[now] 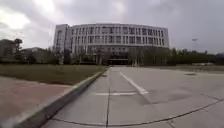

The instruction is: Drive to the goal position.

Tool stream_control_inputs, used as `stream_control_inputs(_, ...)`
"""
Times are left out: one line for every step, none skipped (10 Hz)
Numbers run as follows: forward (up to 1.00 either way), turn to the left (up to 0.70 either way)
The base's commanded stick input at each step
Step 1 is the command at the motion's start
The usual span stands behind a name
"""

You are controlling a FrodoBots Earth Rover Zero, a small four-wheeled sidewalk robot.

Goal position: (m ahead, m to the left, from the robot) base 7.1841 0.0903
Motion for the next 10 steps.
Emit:
stream_control_inputs(1.0, 0.0)
stream_control_inputs(1.0, 0.0)
stream_control_inputs(1.0, 0.0)
stream_control_inputs(1.0, 0.0)
stream_control_inputs(1.0, 0.0)
stream_control_inputs(1.0, 0.0)
stream_control_inputs(1.0, 0.0)
stream_control_inputs(1.0, 0.0)
stream_control_inputs(1.0, 0.0)
stream_control_inputs(1.0, 0.0)
